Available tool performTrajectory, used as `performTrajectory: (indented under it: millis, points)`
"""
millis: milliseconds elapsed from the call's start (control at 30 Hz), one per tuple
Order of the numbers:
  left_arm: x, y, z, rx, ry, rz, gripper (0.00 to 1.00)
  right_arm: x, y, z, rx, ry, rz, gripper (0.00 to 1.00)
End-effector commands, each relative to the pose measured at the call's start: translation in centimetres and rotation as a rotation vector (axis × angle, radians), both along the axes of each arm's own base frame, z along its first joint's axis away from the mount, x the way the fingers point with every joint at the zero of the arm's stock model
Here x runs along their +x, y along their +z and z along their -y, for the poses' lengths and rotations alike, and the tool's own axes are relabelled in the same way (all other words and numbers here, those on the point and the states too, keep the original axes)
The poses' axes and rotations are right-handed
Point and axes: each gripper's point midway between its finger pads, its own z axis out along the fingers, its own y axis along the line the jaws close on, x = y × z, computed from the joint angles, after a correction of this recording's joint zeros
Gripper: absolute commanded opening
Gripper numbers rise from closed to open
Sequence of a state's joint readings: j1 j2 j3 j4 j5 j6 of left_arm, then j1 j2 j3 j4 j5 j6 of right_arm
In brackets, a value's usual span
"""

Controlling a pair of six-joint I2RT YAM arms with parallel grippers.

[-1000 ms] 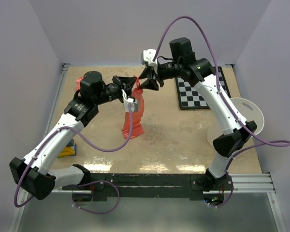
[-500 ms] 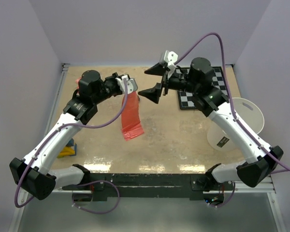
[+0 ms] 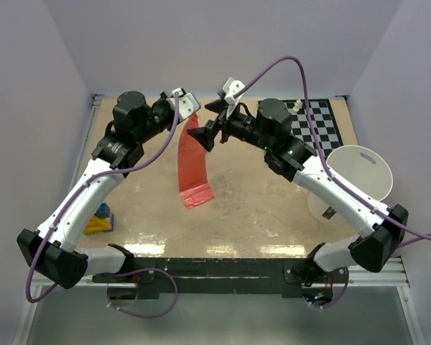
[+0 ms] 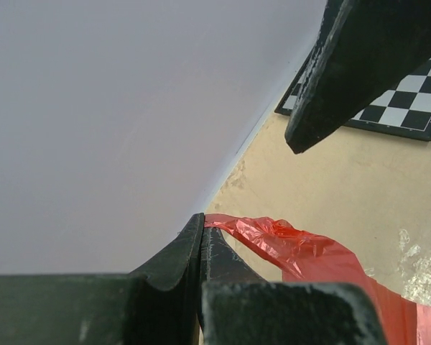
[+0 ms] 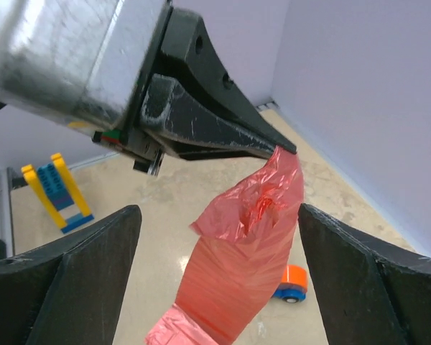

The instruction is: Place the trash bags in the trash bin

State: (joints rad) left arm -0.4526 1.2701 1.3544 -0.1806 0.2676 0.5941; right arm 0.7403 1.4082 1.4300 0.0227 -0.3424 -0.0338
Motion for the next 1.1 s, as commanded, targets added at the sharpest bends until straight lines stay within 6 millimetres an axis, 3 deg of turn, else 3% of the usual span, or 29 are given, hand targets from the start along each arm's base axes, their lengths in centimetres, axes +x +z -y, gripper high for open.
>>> performTrajectory:
  millis: [0, 300, 533, 833, 1067]
  points:
    - [0.1, 1.9, -0.5, -0.059, 0.024, 0.007, 0.00, 1.8, 2.6, 0.5, 0.075, -0.141, 0.076, 0.92]
    - [0.5, 2.4, -0.9, -0.066, 0.037, 0.013, 0.00, 2.5, 0.2, -0.9, 0.012, -0.118, 0.064, 0.78]
    - [0.6, 2.4, -1.1, -0.072, 0.040, 0.008, 0.00, 3.1, -0.4, -0.6, -0.015, -0.151, 0.083, 0.54]
    - [0.3, 2.5, -1.4, -0.068, 0.042, 0.010, 0.00, 4.3, -0.3, -0.4, -0.041, -0.193, 0.126, 0.40]
    - [0.0, 2.5, -1.5, -0.072, 0.034, 0.008, 0.00, 4.7, -0.8, -0.3, -0.057, -0.207, 0.138, 0.36]
